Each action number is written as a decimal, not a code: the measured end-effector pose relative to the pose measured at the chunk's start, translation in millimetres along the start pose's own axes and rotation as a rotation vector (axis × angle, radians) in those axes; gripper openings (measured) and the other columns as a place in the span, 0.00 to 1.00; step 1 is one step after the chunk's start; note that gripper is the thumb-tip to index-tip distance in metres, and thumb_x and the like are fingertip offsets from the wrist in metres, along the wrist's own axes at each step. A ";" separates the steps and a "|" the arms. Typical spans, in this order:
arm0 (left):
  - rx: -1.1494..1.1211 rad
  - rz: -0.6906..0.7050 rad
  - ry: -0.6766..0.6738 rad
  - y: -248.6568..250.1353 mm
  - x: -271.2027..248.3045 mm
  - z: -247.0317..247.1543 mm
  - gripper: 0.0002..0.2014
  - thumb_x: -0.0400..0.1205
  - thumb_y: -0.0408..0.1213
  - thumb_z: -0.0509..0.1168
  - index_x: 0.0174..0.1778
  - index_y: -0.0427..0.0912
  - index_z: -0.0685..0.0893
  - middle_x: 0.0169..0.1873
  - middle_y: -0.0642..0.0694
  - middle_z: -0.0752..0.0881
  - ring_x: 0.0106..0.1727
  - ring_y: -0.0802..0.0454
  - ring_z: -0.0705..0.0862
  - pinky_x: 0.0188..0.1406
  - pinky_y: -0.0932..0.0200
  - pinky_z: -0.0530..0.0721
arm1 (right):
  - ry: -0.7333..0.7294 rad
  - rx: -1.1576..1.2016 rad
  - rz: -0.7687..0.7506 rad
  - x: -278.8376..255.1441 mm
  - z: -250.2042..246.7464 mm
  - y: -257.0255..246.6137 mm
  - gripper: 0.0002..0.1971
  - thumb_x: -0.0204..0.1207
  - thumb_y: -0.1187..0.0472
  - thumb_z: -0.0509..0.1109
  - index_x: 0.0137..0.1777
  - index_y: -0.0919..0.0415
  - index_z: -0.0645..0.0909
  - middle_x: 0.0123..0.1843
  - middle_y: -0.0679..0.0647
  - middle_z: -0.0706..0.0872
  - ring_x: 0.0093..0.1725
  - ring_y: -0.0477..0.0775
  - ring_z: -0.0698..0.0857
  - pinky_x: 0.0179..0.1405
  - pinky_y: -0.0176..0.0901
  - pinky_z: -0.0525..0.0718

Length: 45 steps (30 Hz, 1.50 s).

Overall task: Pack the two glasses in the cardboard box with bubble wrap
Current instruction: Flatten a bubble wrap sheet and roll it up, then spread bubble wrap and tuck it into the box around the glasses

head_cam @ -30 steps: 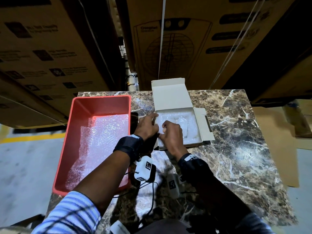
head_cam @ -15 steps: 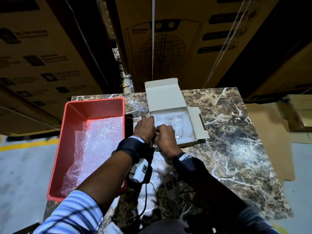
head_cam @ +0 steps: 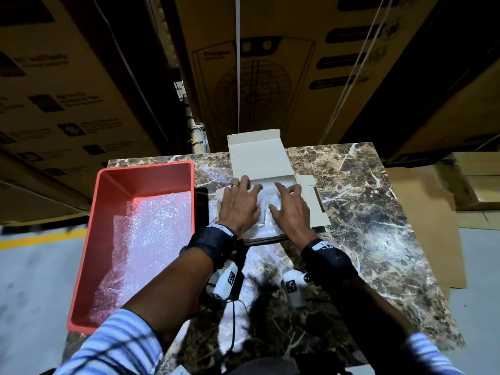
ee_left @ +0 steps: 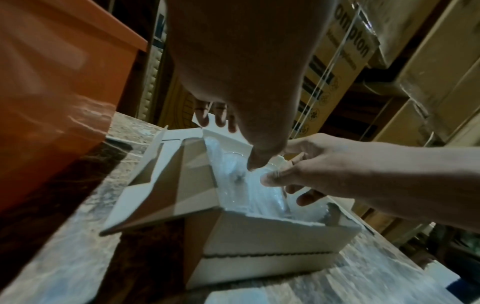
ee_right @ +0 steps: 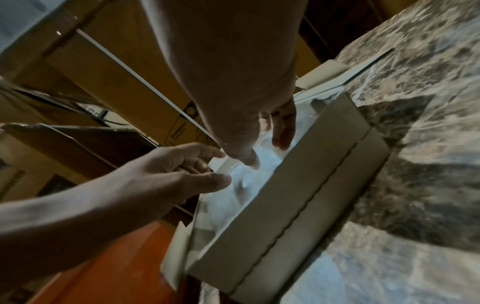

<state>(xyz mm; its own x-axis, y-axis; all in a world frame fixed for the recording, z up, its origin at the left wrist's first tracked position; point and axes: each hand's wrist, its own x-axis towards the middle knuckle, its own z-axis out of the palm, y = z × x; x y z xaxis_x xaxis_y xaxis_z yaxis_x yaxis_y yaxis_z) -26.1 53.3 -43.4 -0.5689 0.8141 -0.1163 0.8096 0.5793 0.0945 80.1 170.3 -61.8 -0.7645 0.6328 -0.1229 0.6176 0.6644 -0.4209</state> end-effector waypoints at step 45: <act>-0.657 -0.324 0.275 -152.1 -109.5 -49.7 0.13 0.82 0.32 0.70 0.61 0.46 0.88 0.50 0.48 0.91 0.49 0.49 0.88 0.48 0.57 0.81 | -0.331 0.430 -0.354 -21.7 -10.0 -174.9 0.06 0.80 0.69 0.71 0.52 0.62 0.89 0.44 0.55 0.91 0.38 0.50 0.87 0.40 0.38 0.83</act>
<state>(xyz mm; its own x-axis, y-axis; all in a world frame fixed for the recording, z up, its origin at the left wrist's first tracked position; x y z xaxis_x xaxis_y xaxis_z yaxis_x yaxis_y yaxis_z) -94.1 -121.9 4.1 -0.8471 0.5315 0.0028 0.3943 0.6249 0.6738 -9.5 44.4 23.5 -0.9673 0.2031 -0.1522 0.2411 0.5483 -0.8008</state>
